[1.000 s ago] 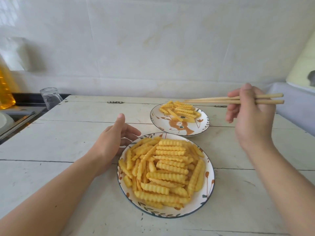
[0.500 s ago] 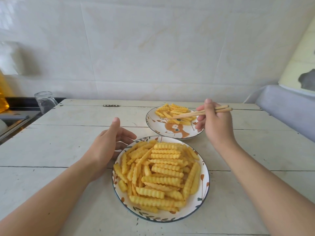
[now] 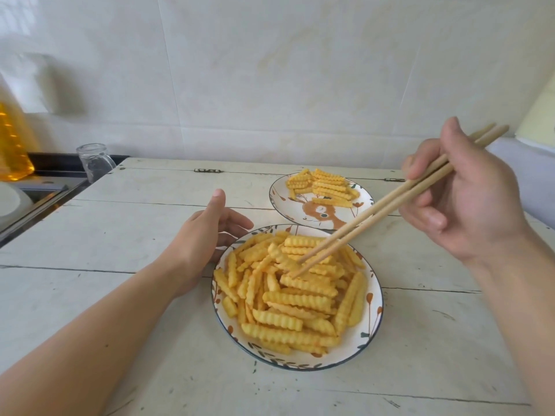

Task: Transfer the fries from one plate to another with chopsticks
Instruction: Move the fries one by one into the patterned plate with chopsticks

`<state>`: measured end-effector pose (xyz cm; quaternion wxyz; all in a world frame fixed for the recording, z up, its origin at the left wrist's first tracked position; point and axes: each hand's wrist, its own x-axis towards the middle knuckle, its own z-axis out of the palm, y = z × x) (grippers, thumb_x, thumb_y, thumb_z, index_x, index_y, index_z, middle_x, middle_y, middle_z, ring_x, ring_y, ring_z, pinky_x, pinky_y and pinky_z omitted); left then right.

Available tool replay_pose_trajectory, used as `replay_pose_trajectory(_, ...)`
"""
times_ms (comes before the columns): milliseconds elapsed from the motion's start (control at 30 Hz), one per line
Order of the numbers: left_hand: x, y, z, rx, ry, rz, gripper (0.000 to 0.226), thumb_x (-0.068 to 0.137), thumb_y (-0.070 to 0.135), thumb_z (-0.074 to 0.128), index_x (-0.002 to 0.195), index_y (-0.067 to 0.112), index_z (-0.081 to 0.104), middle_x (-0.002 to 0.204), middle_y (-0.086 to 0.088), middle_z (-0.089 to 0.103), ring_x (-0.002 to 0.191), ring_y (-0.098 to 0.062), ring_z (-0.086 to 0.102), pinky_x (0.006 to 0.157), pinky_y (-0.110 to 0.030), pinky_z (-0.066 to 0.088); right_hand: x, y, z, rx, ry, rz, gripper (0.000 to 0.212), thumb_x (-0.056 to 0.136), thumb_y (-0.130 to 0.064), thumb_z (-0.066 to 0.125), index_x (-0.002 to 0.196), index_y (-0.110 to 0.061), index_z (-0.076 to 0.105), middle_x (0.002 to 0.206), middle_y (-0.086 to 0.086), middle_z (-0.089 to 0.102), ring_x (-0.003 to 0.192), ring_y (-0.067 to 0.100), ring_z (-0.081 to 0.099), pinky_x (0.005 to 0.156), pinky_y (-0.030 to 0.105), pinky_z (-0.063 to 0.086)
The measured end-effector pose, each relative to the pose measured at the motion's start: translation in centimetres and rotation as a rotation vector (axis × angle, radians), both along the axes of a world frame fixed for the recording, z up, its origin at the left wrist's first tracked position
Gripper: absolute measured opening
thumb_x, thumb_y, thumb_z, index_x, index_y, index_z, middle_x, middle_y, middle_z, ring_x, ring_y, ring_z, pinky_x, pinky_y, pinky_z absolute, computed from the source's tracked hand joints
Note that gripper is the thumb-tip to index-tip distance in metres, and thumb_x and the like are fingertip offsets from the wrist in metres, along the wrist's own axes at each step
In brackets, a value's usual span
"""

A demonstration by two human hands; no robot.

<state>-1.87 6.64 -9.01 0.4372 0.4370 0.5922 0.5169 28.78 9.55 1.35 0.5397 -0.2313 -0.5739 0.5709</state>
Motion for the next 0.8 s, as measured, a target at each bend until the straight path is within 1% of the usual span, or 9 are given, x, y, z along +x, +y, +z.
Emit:
replay_pose_trajectory(133, 0.0, 0.0, 0.0, -0.003, 0.004, -0.001, 0.079, 0.105, 0.067, 0.024, 0.09, 0.014, 0.08, 0.096, -0.01, 0.072, 0.086, -0.026, 0.064, 0.083, -0.045, 0.048, 0.1, -0.2, 0.0, 0.052, -0.084, 0.025, 0.055, 0.099, -0.044, 0.04, 0.06, -0.013, 0.065, 0.047, 0.01, 0.04, 0.027, 0.012, 0.032, 0.043, 0.016, 0.026)
replay_pose_trajectory(233, 0.0, 0.1, 0.0, -0.006, 0.007, 0.004, 0.079, 0.105, 0.067, 0.024, 0.09, 0.014, 0.08, 0.095, -0.009, 0.072, 0.085, -0.026, 0.064, 0.082, -0.045, 0.048, 0.2, -0.3, 0.0, 0.087, -0.141, 0.033, 0.05, 0.094, -0.042, 0.044, 0.062, -0.013, 0.068, 0.045, 0.01, 0.041, 0.028, 0.011, 0.029, 0.044, 0.018, 0.021)
replay_pose_trajectory(333, 0.1, 0.0, 0.1, -0.008, 0.0, 0.007, 0.079, 0.105, 0.066, 0.024, 0.09, 0.013, 0.08, 0.095, -0.01, 0.072, 0.085, -0.026, 0.064, 0.082, -0.044, 0.047, 0.6, -0.2, 0.2, 0.096, -0.118, 0.024, 0.051, 0.096, -0.041, 0.043, 0.061, -0.013, 0.068, 0.045, 0.008, 0.039, 0.029, 0.009, 0.026, 0.044, 0.017, 0.018)
replay_pose_trajectory(500, 0.1, 0.0, 0.1, -0.008, 0.002, 0.011, 0.079, 0.105, 0.066, 0.024, 0.09, 0.013, 0.08, 0.098, -0.011, 0.072, 0.086, -0.027, 0.065, 0.084, -0.046, 0.049, 1.3, 0.0, 0.6, 0.082, -0.072, -0.026, 0.058, 0.103, -0.04, 0.036, 0.06, -0.013, 0.064, 0.046, 0.009, 0.034, 0.028, 0.007, 0.024, 0.045, 0.013, 0.025)
replay_pose_trajectory(567, 0.1, 0.0, 0.1, -0.008, 0.003, 0.011, 0.079, 0.105, 0.066, 0.024, 0.089, 0.014, 0.08, 0.099, -0.012, 0.072, 0.087, -0.027, 0.066, 0.084, -0.046, 0.05, 1.1, -0.1, 0.5, 0.088, -0.087, -0.018, 0.055, 0.101, -0.04, 0.039, 0.06, -0.013, 0.065, 0.045, 0.008, 0.036, 0.028, 0.007, 0.025, 0.045, 0.013, 0.023)
replay_pose_trajectory(633, 0.1, 0.0, 0.1, -0.004, -0.001, 0.009, 0.079, 0.105, 0.066, 0.024, 0.09, 0.013, 0.08, 0.096, -0.011, 0.073, 0.086, -0.026, 0.065, 0.084, -0.046, 0.049, 0.6, -0.4, 0.3, 0.101, -0.129, 0.002, 0.05, 0.095, -0.041, 0.044, 0.06, -0.013, 0.067, 0.044, 0.008, 0.039, 0.028, 0.008, 0.026, 0.044, 0.016, 0.018)
replay_pose_trajectory(700, 0.1, -0.1, 0.1, 0.002, -0.003, 0.007, 0.078, 0.106, 0.065, 0.024, 0.091, 0.012, 0.08, 0.092, -0.009, 0.073, 0.083, -0.025, 0.065, 0.083, -0.045, 0.049, 0.2, -0.8, 0.1, 0.113, -0.155, 0.019, 0.046, 0.091, -0.041, 0.048, 0.061, -0.013, 0.068, 0.043, 0.007, 0.041, 0.027, 0.008, 0.027, 0.043, 0.018, 0.016)
replay_pose_trajectory(800, 0.2, -0.1, 0.1, 0.005, -0.012, 0.003, 0.079, 0.106, 0.064, 0.024, 0.094, 0.01, 0.079, 0.091, -0.009, 0.073, 0.082, -0.025, 0.065, 0.082, -0.044, 0.049, 0.3, -0.7, 0.4, 0.122, -0.079, -0.029, 0.045, 0.094, -0.039, 0.048, 0.061, -0.016, 0.068, 0.044, 0.004, 0.043, 0.028, 0.009, 0.027, 0.043, 0.018, 0.015)
